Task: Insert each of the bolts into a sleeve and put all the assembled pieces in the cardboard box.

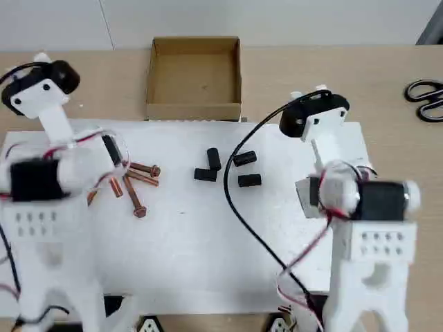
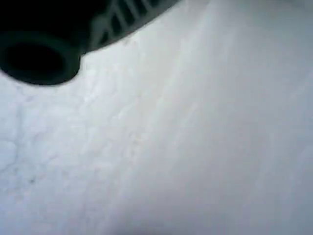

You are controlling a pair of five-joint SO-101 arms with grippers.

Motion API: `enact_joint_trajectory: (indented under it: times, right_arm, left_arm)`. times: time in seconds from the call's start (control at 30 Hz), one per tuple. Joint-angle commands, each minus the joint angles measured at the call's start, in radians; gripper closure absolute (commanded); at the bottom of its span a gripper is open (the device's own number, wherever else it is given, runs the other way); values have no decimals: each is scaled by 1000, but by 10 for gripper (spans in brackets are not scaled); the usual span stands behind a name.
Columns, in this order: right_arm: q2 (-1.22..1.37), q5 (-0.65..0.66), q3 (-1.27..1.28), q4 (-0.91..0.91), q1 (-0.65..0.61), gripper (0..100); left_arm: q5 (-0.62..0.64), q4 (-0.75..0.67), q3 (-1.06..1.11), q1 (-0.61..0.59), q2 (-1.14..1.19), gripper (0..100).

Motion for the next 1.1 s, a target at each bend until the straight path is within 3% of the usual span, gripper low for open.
enact_joint_trajectory:
  times: [0.0,0.17,0.37,0.63,0.9,1.07]
  right_arm:
    - [-194,-8,-29,21,-8,995]
    - [-430,21,126,19,-4,995]
    - [-564,15,278,-12,-1,995]
    - [-602,12,402,-234,-2,995]
    - [-779,12,692,-499,-10,995]
    - [-940,14,902,-602,-73,995]
  left_arm:
    - [-78,11,-41,46,-201,995]
    - [-157,8,44,100,-394,995]
    - [-160,-29,191,94,-509,995]
    - [-141,-350,429,26,-689,995]
    - [-216,-664,880,29,-1033,995]
    - [-221,-778,1138,54,-1264,995]
